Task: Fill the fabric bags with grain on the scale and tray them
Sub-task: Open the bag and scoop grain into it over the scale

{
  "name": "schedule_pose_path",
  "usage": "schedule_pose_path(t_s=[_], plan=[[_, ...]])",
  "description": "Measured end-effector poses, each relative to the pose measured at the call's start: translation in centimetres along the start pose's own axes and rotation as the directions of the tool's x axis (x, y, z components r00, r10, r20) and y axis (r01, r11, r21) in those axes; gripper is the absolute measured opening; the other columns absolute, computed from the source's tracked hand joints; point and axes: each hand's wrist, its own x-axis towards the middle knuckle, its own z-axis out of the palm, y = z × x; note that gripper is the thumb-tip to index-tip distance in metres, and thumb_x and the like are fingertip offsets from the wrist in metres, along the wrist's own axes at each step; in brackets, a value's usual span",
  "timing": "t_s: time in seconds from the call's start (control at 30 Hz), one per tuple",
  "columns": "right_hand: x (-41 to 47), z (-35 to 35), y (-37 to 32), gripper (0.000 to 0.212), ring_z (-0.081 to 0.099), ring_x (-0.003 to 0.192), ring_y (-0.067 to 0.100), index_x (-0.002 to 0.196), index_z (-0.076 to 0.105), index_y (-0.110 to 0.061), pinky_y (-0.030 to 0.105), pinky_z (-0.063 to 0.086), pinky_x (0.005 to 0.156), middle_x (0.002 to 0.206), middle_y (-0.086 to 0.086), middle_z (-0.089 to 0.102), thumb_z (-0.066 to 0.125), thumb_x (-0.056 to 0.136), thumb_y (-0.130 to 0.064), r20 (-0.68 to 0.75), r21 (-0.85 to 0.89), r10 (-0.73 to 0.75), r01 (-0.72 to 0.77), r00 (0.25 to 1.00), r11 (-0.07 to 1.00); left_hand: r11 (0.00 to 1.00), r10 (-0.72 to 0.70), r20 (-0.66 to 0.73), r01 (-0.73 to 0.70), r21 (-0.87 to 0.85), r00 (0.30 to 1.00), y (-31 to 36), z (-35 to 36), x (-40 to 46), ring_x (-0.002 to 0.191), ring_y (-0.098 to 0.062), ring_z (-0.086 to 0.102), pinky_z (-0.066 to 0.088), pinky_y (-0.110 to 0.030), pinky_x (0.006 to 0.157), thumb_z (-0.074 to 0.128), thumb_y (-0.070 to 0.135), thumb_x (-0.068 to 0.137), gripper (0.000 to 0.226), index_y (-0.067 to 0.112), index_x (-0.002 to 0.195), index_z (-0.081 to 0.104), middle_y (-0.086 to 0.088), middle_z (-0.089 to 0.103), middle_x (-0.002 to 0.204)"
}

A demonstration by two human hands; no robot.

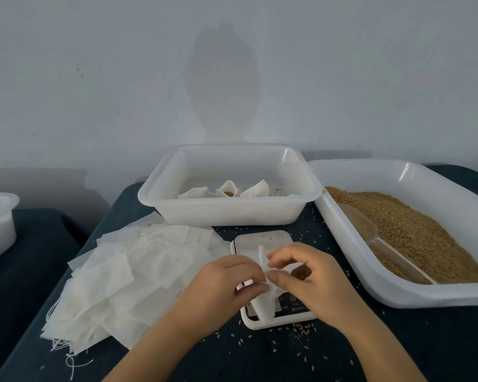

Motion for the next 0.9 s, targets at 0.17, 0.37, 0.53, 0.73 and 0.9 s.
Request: schedule_pose_path(t_s=[0.17,0.37,0.53,0.73,0.9], plan=[[0.7,0.6,0.4,0.027,0.060,0.068,0.001,0.075,0.064,-0.039,0.015,0.049,0.062,0.089,-0.020,0.067,0.069,0.086,-0.015,-0.031,0.053,0.141,-0.139,0.990,0.989,0.995,-0.011,0.019,0.013,-0.098,1.000,0.1,0.2,0.1,0.072,0.002,0.055,0.038,-0.004,0.067,0.062,0.029,0.085,0.019,0.012,0.081,0.069,0.006,0.065,0.081],[1.4,-0.7,0.5,0.023,0.061,0.076,-0.007,0.091,0.063,-0.048,0.010,0.046,0.060,0.085,-0.032,0.064,0.061,0.092,-0.025,0.002,-0.018,0.274,-0.274,0.962,0.962,0.996,-0.038,-0.046,0.034,-0.087,0.998,-0.7,0.4,0.2,0.074,0.007,0.054,0.047,-0.016,0.066,0.066,0.024,0.083,0.010,0.015,0.082,0.070,0.012,0.064,0.083],[2.2,-8.8,0.5,0.017,0.060,0.072,-0.011,0.089,0.063,-0.049,0.017,0.038,0.064,0.080,-0.033,0.063,0.059,0.089,-0.032,-0.322,-0.200,0.274,-0.348,0.906,0.916,0.997,-0.051,-0.119,0.043,-0.069,0.992,-1.2,0.0,0.8,0.077,0.003,0.058,0.049,-0.022,0.064,0.066,0.027,0.082,0.010,0.018,0.079,0.069,0.015,0.063,0.086],[4.1,-16.0,5.7,0.025,0.058,0.074,0.014,0.088,0.069,-0.013,0.026,0.047,0.067,0.085,0.000,0.063,0.063,0.088,-0.038,-0.162,-0.828,0.774,-0.511,0.612,0.231,0.998,-0.069,-0.206,0.065,-0.028,0.976,-1.6,0.5,2.3,0.081,0.002,0.059,0.049,-0.015,0.071,0.071,0.017,0.078,0.004,0.014,0.080,0.073,0.018,0.064,0.085],[4.3,-15.3,7.4,0.024,0.057,0.068,0.012,0.086,0.066,-0.014,0.022,0.043,0.056,0.081,0.000,0.064,0.063,0.089,-0.037,-0.133,-0.899,0.797,-0.410,0.589,0.152,0.981,-0.176,-0.227,0.153,-0.116,0.958,-1.3,1.9,3.8,0.084,0.004,0.059,0.043,-0.005,0.073,0.072,0.008,0.078,0.008,0.013,0.083,0.074,0.017,0.064,0.088]])
